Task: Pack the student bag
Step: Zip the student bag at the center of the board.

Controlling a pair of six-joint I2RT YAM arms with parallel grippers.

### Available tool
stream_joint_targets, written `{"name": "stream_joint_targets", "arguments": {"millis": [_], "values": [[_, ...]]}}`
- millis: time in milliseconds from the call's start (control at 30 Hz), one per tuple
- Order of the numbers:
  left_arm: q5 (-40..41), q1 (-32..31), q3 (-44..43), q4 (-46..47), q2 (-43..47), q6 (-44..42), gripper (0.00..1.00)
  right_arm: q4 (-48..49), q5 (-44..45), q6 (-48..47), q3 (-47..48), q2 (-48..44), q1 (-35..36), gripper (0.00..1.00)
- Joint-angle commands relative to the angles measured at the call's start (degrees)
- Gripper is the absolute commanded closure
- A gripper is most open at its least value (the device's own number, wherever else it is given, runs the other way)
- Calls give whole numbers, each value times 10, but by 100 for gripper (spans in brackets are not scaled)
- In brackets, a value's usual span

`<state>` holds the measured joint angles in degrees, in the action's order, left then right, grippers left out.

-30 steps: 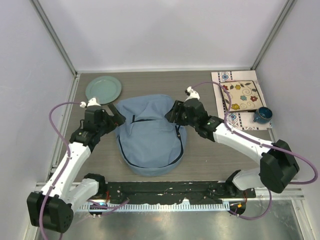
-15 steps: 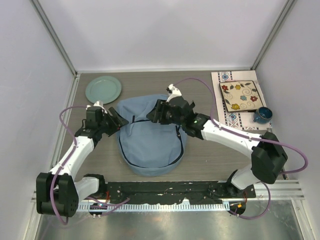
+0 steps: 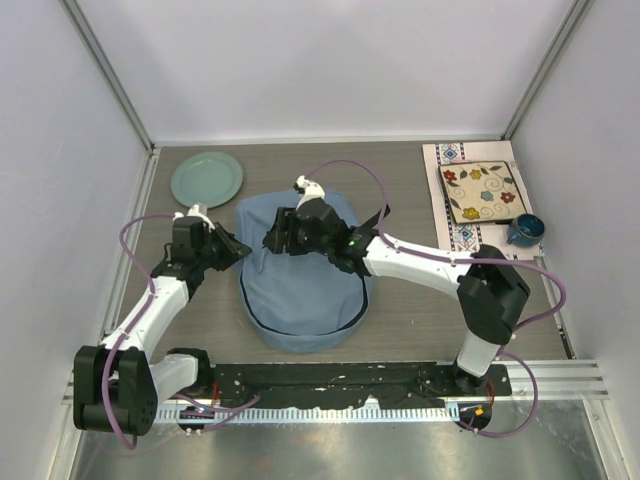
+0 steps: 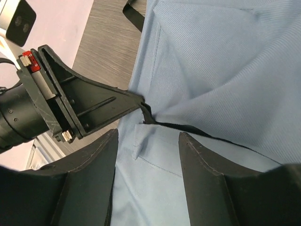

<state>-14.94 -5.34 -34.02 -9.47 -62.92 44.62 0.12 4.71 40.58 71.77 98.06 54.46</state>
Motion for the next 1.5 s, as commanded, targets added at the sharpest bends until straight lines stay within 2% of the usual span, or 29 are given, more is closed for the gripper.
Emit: {"name": "stream_joint_targets", "arguments": {"millis": [0,200,400,633,800,1000,1367,1400,1467], "values": [[-33,0,6,46,17,1,83,17,23,-19,49,19,5,40],[-46,0,12,58,18,4,90,8,31,-22,77,46,6,41],[-58,0,12,63,22,3,93,2,34,-23,92,69,7,51],[-60,-1,12,63,18,0,95,2,30,-21,93,72,7,84],[-61,-1,12,62,17,-1,98,2,40,-22,92,73,7,99],[-55,0,11,53,24,-4,100,-16,74,-28,80,54,7,99],[-57,0,8,52,25,-3,100,18,55,-27,65,49,7,98],[-58,0,8,53,26,-3,100,13,56,-25,67,51,7,87],[-62,0,8,54,27,-2,100,14,57,-20,68,56,7,81]]}}
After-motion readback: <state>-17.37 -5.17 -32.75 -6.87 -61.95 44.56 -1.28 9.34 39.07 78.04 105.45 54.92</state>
